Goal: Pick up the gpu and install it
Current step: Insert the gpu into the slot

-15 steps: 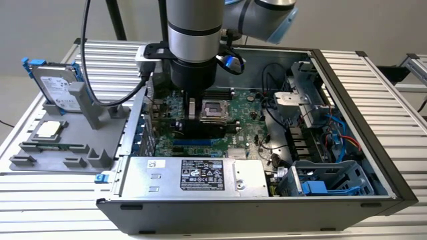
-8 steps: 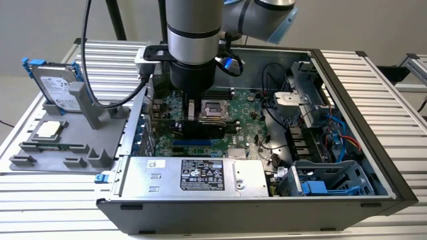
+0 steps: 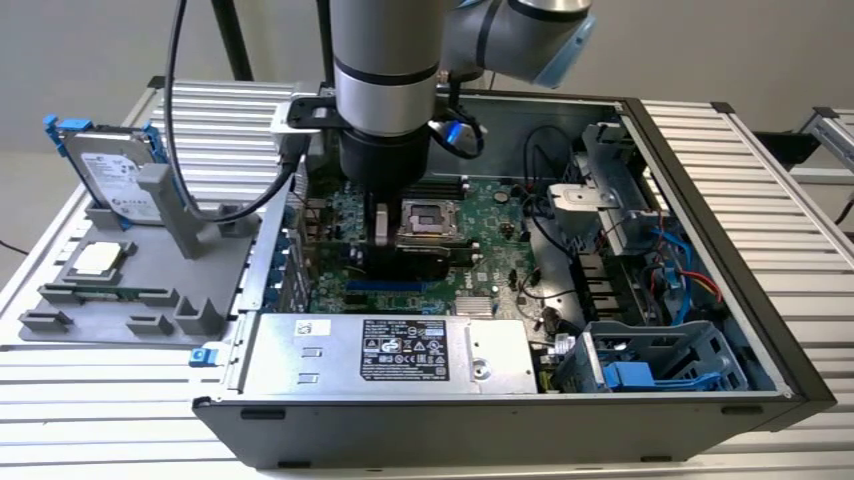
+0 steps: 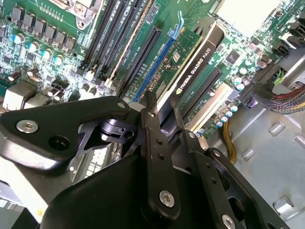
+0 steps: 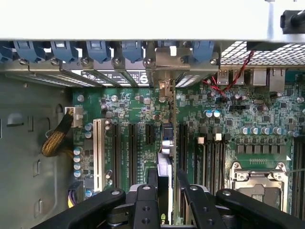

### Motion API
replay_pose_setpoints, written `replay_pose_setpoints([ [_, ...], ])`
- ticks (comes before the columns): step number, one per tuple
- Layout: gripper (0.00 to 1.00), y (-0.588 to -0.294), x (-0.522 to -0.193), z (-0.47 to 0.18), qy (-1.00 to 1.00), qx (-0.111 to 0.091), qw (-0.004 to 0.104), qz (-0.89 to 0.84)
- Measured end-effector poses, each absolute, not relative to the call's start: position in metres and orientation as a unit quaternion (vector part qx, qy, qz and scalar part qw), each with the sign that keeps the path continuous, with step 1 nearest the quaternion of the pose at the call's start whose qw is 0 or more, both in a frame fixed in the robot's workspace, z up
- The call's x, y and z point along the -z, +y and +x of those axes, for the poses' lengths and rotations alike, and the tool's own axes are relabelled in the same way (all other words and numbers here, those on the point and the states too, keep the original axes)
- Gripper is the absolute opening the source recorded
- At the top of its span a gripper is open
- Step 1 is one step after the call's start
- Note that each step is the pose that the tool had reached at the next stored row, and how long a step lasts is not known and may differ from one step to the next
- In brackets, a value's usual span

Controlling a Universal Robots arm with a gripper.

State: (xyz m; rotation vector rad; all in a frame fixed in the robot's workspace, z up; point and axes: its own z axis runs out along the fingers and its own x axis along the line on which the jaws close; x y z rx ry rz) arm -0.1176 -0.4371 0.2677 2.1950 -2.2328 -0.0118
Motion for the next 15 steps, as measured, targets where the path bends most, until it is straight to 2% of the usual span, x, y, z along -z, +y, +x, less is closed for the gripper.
replay_pose_setpoints([
  [15,0.0,-0.437,-0.2656,-0.1177,-0.713,0.004,0.005,0.701],
])
